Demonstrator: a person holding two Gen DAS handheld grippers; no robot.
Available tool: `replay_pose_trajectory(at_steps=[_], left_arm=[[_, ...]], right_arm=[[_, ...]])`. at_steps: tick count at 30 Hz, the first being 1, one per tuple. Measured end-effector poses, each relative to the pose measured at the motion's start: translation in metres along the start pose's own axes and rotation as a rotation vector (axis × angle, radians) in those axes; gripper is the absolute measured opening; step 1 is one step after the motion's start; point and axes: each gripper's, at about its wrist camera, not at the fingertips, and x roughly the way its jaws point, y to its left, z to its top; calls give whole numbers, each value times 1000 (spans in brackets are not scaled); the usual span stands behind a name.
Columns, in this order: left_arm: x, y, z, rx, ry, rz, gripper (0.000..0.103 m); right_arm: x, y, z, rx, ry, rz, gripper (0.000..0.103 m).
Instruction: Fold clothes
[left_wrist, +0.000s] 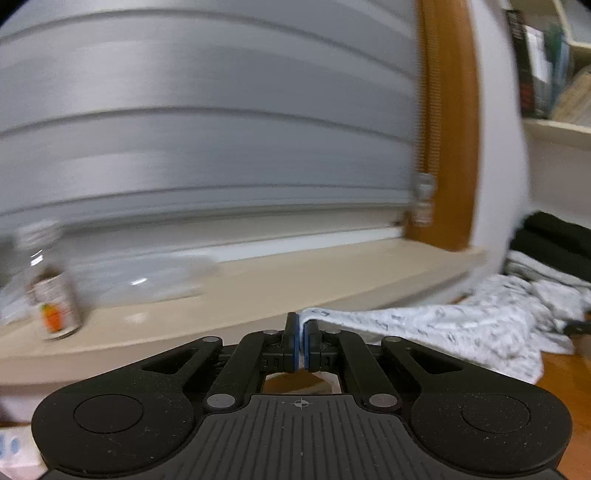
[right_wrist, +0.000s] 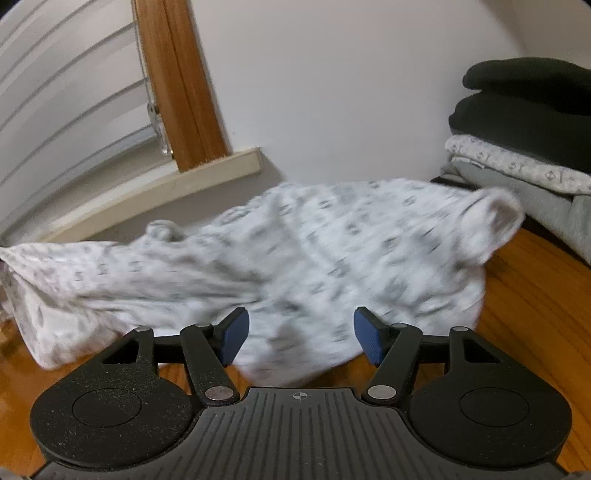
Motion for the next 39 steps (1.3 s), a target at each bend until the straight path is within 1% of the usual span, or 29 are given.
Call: replay_pose_trajectory(at_steps=[2,5,7,9,11,12,13,14,18,21,23,24,25,29,33,35,36,39], left_arm=[[5,13,-7,-18,38,10,2],[14,10,-17,-23,81,-1,4],[20,9,-24,-27,109,-9,7],[21,5,-26,-18,120,-9,14],[16,-1,-25,0,113,1,26],[13,-4,-24,5,103,6,30],[10,-6,-23,7,95,10,37],[8,-8,-22,9,87,13,43],[5,-21,-21,29,65,5,43],[8,-31,-20,42,53,-16,43],[12,-34,-22,50,53,-16,43],[15,-33,-24,45,59,-19,43],[19,-32,-26,40,65,-22,43],[30,-22,-36,3,101,-41,42],[29,-16,-39,-10,105,-57,42],[26,-16,-40,-17,102,-77,42],[26,-17,-41,-15,106,-87,42],[28,-22,-44,6,121,-108,42]], right_arm=[[1,1,0,-3,9,1,63],[5,-2,1,13,31,9,63],[6,-2,1,17,42,9,63],[7,-2,1,15,45,8,64],[7,-2,0,13,45,8,64],[7,-2,0,13,45,9,64],[7,-2,-1,13,45,9,64],[7,-2,-1,14,44,10,64],[7,-1,-1,10,44,10,64],[4,5,-2,-20,31,-6,64],[3,15,-3,-75,23,-32,64],[3,23,-4,-104,31,-31,64],[3,31,-5,-132,39,-25,61],[3,81,-9,-257,72,84,51],[11,136,-16,-378,123,186,45],[18,162,-21,-417,152,230,45],[22,172,-22,-430,164,245,45],[38,191,-25,-446,192,254,45]])
